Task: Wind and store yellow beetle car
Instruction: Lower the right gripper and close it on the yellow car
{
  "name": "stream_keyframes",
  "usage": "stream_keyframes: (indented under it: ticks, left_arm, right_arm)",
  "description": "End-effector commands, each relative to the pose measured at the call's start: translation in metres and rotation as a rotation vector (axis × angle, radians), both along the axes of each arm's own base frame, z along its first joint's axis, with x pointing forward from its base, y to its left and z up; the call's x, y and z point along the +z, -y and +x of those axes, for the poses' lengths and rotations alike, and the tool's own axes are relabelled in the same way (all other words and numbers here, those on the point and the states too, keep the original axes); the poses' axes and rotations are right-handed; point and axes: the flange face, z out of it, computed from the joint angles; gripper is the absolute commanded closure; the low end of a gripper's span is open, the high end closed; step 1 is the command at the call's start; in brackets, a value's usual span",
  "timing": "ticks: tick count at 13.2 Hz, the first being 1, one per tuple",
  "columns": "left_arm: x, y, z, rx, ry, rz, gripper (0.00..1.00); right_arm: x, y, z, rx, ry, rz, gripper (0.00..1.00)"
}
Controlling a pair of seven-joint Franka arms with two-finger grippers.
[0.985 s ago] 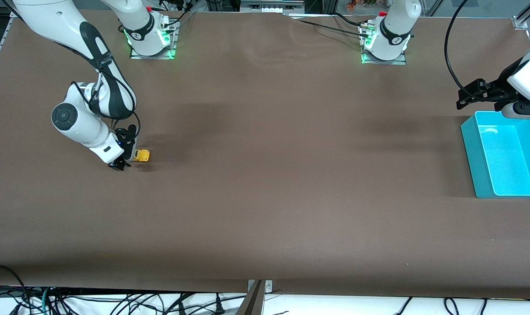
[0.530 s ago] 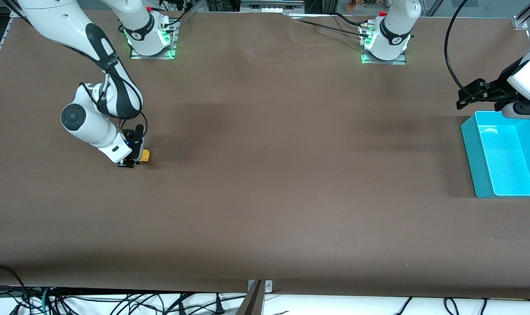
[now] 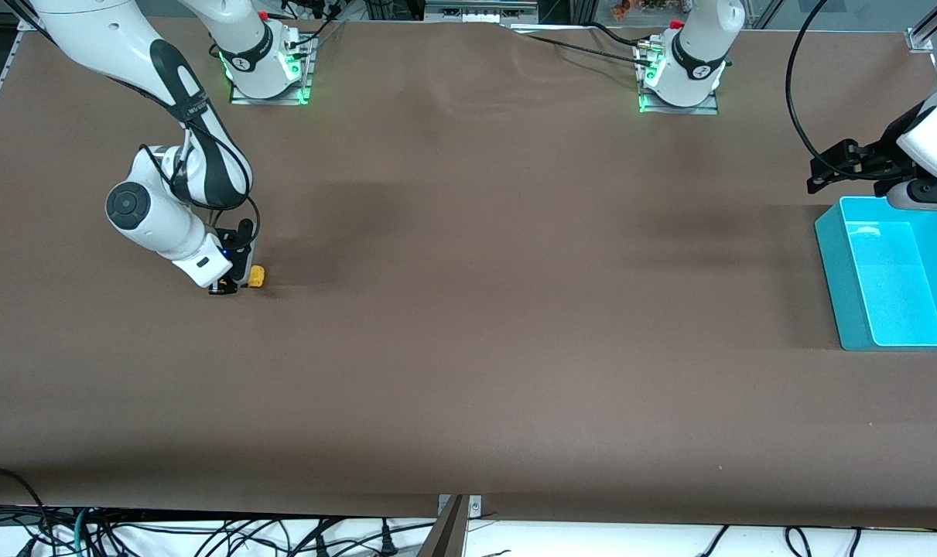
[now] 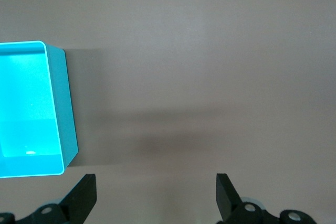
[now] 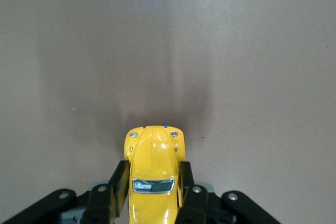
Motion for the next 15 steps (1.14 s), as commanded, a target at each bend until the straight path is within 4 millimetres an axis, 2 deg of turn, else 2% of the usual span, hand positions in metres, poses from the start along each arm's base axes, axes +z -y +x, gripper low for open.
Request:
stream_keyframes:
  ticks: [1, 3, 7, 15]
  left_arm:
    - [0.006, -0.002, 0.003, -0.005, -0.006, 0.016, 0.00]
    - [0.006, -0.001, 0.003, -0.006, -0.006, 0.016, 0.00]
    - [0.006, -0.001, 0.003, -0.006, -0.006, 0.016, 0.00]
    - [0.006, -0.001, 0.003, -0.006, -0.006, 0.016, 0.00]
  right_arm:
    - [-0.003, 0.013, -0.005, 0.009, 0.006, 0.011, 0.68]
    - [-0.006, 0.019, -0.005, 0.006, 0.003, 0.011, 0.80]
    - [-0.009, 0.032, -0.006, 0.012, -0.002, 0.011, 0.81]
    - [-0.020, 0.081, -0.011, 0.054, -0.013, 0.013, 0.81]
